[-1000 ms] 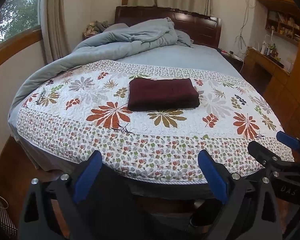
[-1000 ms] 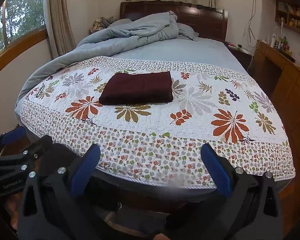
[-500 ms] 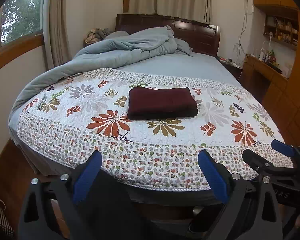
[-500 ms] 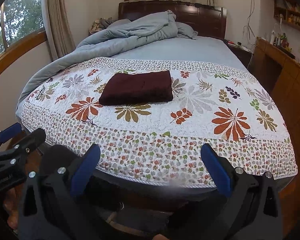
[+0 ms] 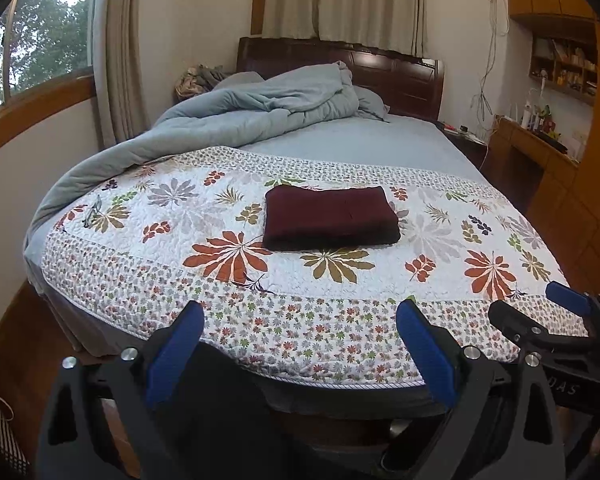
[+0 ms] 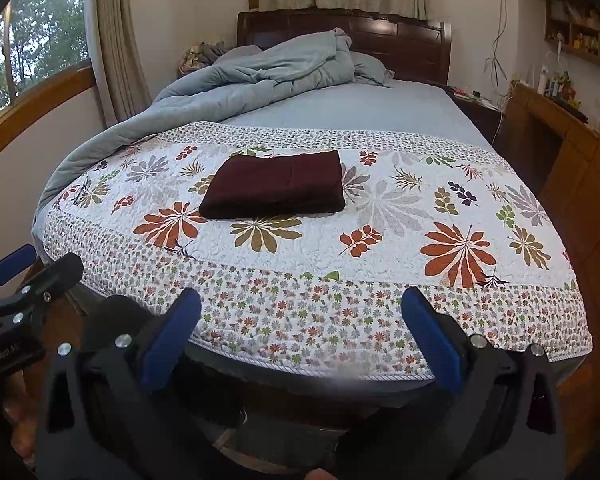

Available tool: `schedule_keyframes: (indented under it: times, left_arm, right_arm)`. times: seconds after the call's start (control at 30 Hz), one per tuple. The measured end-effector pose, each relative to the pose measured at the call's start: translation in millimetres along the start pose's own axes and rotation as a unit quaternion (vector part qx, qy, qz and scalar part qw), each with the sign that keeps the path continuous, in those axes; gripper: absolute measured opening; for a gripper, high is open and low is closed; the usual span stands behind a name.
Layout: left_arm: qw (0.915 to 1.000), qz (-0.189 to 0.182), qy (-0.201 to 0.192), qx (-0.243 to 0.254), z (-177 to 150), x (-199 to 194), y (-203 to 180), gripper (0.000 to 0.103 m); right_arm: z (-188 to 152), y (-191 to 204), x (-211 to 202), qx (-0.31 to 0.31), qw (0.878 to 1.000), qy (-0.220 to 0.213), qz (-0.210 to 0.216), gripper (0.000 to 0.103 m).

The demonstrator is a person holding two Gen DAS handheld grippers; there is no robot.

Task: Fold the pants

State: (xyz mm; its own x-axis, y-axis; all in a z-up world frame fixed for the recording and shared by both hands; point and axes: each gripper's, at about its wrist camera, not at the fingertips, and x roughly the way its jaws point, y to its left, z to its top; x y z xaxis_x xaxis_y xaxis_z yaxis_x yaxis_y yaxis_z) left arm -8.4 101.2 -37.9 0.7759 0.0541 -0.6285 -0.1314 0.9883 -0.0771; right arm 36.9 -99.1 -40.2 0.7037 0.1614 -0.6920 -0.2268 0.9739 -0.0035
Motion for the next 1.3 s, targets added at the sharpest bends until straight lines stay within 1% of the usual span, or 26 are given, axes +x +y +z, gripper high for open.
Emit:
schedule_keyframes:
  times: [0.63,1.3]
  left_arm:
    - [0.9998,-0.006,0.018,-0.001,2.7,8.9,0.0,0.097]
    - [0.9996,-0.011,0.025,-0.006,-0.4,9.4,0.8,0.097]
  right_arm:
    - [2.0,-0.9,5.6,0.000,1.000,0.004,0.001,0.100]
    - [0.4,0.2,3.3,-0.002,1.000,0.003,-0.005,0.100]
